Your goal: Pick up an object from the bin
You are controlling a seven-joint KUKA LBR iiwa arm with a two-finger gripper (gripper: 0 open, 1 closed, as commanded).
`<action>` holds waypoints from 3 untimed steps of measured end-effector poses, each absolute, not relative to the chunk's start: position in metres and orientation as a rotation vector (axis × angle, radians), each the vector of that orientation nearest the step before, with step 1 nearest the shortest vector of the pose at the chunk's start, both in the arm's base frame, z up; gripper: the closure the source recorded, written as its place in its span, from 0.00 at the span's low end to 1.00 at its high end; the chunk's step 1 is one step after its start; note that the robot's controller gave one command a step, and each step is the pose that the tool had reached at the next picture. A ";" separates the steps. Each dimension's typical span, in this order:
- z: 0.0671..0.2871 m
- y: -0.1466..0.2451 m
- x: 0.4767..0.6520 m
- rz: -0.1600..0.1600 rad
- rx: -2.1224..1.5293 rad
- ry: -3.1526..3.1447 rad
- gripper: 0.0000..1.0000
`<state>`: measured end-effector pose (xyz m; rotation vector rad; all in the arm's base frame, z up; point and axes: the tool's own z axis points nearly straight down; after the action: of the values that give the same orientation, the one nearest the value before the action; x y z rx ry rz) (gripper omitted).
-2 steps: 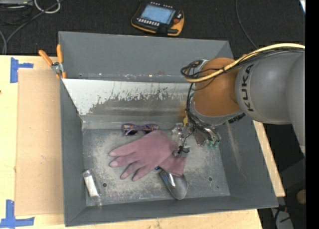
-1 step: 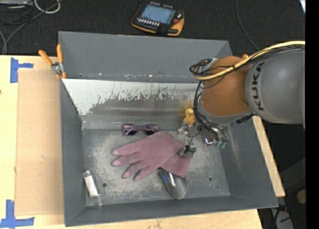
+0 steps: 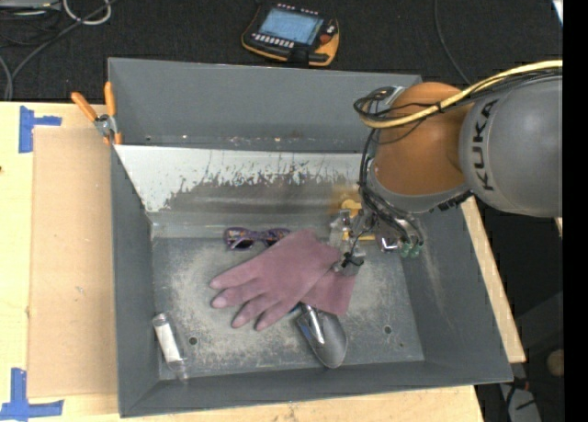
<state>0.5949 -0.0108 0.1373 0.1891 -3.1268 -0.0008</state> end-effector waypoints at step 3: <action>0.165 -0.018 0.580 -0.006 0.196 -3.101 1.00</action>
Offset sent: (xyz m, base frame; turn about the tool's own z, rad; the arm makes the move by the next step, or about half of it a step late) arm -0.0051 -0.0018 0.0576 -0.0136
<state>0.5800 -0.0183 0.1652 0.1963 -3.1010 -0.0063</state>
